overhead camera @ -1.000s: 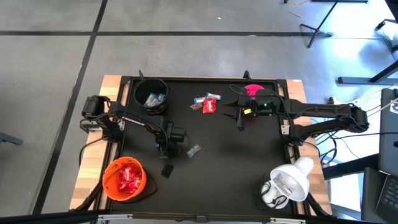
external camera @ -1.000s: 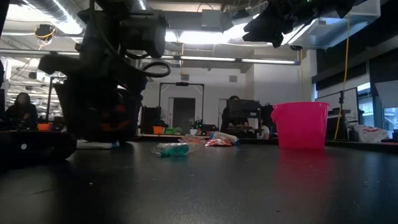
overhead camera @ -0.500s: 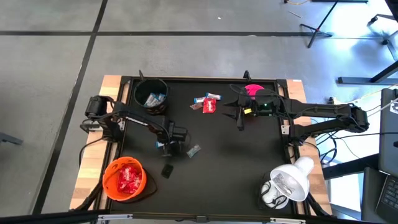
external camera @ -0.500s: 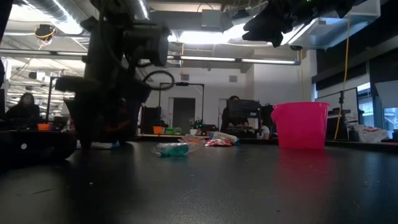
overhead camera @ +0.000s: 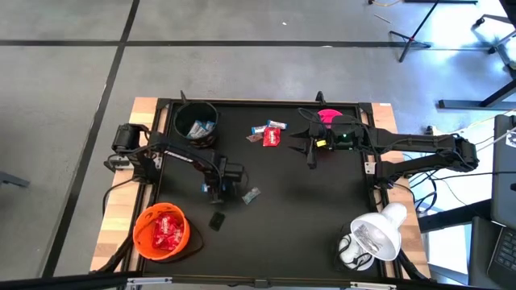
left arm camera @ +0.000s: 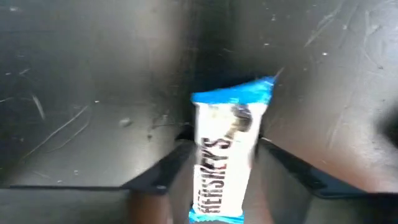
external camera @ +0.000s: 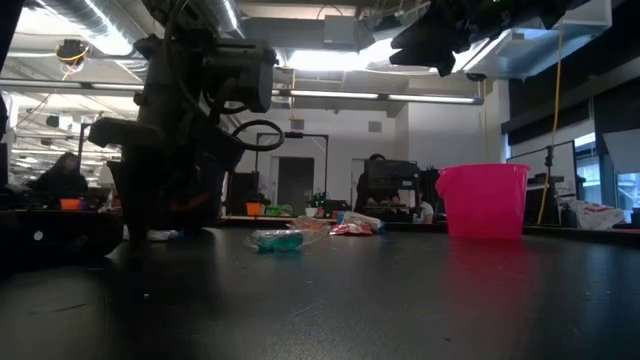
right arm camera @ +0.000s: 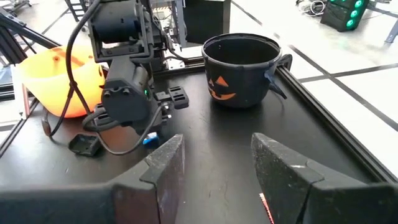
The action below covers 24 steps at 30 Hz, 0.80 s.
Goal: Sort candy
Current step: Put the white chocolate bar into the black bucket
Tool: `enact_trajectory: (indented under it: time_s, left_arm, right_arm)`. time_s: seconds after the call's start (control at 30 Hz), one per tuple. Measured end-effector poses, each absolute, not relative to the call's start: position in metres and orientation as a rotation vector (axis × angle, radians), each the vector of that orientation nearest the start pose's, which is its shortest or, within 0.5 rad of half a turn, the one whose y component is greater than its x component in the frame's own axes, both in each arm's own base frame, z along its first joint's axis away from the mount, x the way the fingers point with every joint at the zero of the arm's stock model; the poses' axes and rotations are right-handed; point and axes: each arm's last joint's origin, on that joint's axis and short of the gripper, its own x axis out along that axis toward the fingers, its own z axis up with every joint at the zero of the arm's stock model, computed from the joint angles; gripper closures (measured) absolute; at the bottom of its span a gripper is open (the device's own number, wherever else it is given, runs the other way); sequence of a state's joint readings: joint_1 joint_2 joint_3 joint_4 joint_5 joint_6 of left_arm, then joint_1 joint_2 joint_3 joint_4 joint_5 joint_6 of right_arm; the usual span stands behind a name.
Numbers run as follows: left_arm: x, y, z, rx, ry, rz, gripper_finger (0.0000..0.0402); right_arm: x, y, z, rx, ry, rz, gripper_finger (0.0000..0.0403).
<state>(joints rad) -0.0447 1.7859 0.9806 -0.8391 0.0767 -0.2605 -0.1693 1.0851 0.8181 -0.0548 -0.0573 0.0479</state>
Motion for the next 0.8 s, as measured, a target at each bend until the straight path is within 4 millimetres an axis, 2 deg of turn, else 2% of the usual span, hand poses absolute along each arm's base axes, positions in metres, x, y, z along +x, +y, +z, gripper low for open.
enact_trajectory:
  time_s: [0.23,0.37,0.6,0.8]
  left_arm:
    - [0.280,-0.017,0.136,-0.276,1.626,0.151,0.0359]
    - [0.278,-0.018,0.149,-0.293,1.581,0.171,0.0394]
    - [0.275,-0.027,0.199,-0.253,1.419,0.198,0.0400]
    - [0.257,-0.023,0.264,-0.131,1.293,0.355,0.0401]
  right_arm:
    - [0.237,-0.039,0.300,0.084,0.317,-0.118,0.0217]
    - [0.237,-0.039,0.300,0.084,0.317,-0.119,0.0217]
    - [0.237,-0.039,0.300,0.088,0.318,-0.119,0.0217]
    - [0.237,-0.039,0.300,0.091,0.315,-0.120,0.0217]
